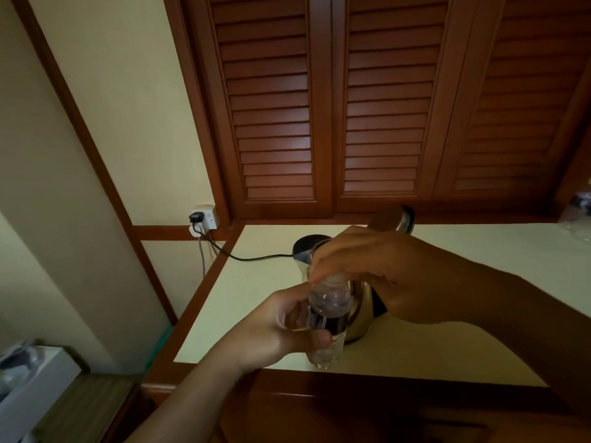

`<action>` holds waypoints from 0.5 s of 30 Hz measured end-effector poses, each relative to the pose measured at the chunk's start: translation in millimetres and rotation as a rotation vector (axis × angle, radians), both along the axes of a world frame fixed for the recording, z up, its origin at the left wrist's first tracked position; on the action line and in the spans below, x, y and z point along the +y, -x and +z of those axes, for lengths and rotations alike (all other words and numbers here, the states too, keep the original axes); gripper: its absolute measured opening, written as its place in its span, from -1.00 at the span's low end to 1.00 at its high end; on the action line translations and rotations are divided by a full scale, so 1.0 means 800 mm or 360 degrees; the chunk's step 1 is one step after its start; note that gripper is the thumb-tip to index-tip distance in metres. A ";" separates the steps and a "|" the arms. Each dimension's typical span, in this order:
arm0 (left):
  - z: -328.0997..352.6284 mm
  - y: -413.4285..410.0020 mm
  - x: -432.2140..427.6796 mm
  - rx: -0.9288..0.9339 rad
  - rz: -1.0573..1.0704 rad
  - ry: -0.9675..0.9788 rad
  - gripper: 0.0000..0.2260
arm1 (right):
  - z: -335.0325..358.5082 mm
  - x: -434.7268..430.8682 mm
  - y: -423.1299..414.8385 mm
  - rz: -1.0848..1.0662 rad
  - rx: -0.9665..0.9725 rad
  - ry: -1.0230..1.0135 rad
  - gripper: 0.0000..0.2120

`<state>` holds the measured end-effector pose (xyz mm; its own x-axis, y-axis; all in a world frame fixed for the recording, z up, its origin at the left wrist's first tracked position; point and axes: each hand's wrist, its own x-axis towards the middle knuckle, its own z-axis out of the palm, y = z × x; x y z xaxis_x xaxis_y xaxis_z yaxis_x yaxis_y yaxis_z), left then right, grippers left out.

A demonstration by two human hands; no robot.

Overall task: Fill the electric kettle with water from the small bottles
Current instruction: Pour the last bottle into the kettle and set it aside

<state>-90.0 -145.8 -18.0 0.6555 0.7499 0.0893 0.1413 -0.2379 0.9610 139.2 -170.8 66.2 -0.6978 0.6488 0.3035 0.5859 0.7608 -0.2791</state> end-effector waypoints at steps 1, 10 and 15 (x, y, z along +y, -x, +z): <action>-0.001 0.001 0.000 -0.0002 -0.0014 0.0001 -0.59 | -0.001 -0.002 0.000 -0.0011 -0.0006 -0.0001 -0.49; -0.012 0.010 0.000 -0.0218 0.0080 0.0025 -0.65 | -0.028 -0.019 -0.020 -0.0395 0.0508 -0.0200 -0.72; -0.025 0.015 0.006 -0.0283 0.0265 -0.0027 -0.64 | -0.091 -0.032 -0.033 -0.0717 0.1040 0.0042 -0.86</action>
